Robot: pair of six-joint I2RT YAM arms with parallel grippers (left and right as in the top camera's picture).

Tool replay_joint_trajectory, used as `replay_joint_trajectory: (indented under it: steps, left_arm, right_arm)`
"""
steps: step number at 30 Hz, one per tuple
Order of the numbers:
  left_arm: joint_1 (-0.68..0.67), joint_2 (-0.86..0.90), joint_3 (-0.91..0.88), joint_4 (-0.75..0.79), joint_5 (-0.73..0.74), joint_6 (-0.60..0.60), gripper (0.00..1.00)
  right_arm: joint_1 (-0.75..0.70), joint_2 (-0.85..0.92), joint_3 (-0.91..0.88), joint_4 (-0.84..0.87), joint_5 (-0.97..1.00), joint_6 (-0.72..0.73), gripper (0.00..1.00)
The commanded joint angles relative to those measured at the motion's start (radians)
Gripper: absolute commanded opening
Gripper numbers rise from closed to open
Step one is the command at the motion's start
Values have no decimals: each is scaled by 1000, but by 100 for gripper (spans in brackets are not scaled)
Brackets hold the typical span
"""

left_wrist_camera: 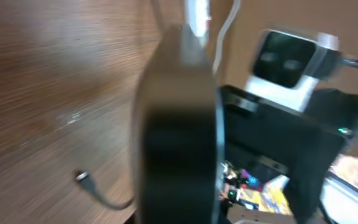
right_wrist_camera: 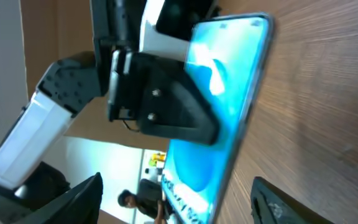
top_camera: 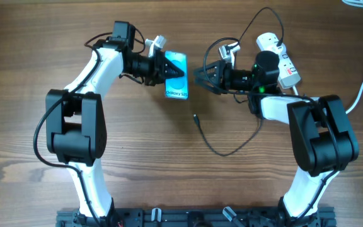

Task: Plug charger to phone and switch on socket
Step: 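Release the phone with the right gripper and retract it toward the power strip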

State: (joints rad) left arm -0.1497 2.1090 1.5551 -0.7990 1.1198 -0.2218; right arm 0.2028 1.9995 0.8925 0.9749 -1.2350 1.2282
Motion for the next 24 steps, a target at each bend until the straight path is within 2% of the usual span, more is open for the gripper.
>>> replay_joint_trajectory:
  steps: [1, 4, 7, 13, 17, 21, 24]
  left_arm:
    - [-4, -34, 16, -59, -93, 6, 4]
    - [-6, -34, 16, -120, -119, 7, 4]
    - [-13, -34, 16, -169, -157, 51, 4]
    - [-40, -34, 16, -190, -180, 66, 4]
    - [-51, -34, 16, -194, -217, 65, 4]
    - [-51, -34, 16, -222, -216, 58, 4]
    - [-51, -34, 16, -258, -216, 58, 4]
  right_arm:
    - [6, 18, -4, 4, -56, -62, 72]
    - [6, 18, -4, 4, -58, -86, 71]
    - [6, 18, -4, -39, -37, -190, 72]
    - [7, 18, -4, -406, 214, -494, 71]
    - [7, 13, -3, -542, 322, -561, 70]
    - [7, -125, -1, -674, 396, -610, 69]
    - [7, -324, 2, -891, 576, -692, 69]
